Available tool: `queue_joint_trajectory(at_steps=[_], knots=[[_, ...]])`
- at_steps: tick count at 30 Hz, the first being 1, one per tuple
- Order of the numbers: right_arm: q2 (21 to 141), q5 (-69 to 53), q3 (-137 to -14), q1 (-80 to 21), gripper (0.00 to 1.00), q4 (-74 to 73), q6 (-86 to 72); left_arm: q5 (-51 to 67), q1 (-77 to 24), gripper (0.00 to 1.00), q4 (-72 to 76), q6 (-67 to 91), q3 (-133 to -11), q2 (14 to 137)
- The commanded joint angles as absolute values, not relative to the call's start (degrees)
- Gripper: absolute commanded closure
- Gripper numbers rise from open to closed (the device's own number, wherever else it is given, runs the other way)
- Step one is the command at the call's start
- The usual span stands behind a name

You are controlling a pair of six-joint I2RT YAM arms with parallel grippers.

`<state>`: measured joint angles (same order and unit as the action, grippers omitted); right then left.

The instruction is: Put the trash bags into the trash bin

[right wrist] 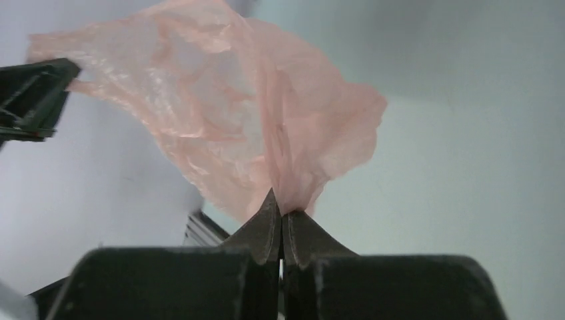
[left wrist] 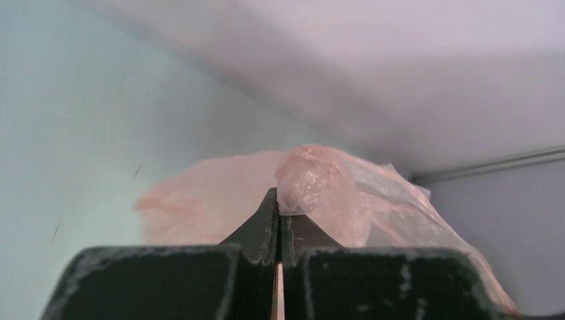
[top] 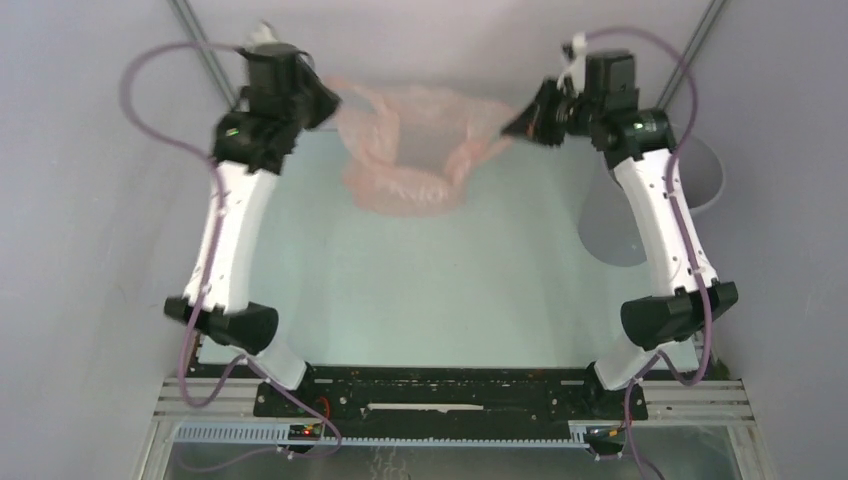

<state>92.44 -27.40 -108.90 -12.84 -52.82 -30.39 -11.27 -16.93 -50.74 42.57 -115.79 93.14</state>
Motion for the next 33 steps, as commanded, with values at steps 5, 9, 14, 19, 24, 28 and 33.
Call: queue_joint_trajectory(at_steps=[5, 9, 14, 19, 24, 28, 33], knots=[[70.81, -29.33, -105.87, -22.07, 1.00, -24.61, -31.41, -21.24, -26.42, 1.00, -35.07, 32.36, -100.09, 62.27], [62.33, -29.03, -71.42, -21.60, 1.00, -16.38, -35.73, -21.62, -25.26, 1.00, -37.00, 41.22, -64.21, 51.89], [64.53, -30.56, -53.94, -25.78, 1.00, -27.02, -31.39, -3.63, -25.89, 1.00, -38.05, 52.43, -33.30, 44.75], [59.70, -24.46, -51.82, -29.27, 1.00, -29.39, -28.49, -6.19, -26.31, 1.00, -37.94, 55.83, -33.25, 32.33], [65.48, -25.96, -76.52, -24.87, 1.00, -37.14, -26.21, -1.12, -23.58, 1.00, -39.34, 46.06, -66.15, 48.36], [73.46, -24.03, -111.61, -24.46, 1.00, -49.67, -22.90, 1.57, -24.57, 1.00, -50.17, 39.74, -112.65, 66.16], [70.20, -23.34, -115.62, -24.70, 1.00, -41.28, -22.40, 0.58, -26.78, 1.00, -40.16, 39.11, -120.12, 64.98]])
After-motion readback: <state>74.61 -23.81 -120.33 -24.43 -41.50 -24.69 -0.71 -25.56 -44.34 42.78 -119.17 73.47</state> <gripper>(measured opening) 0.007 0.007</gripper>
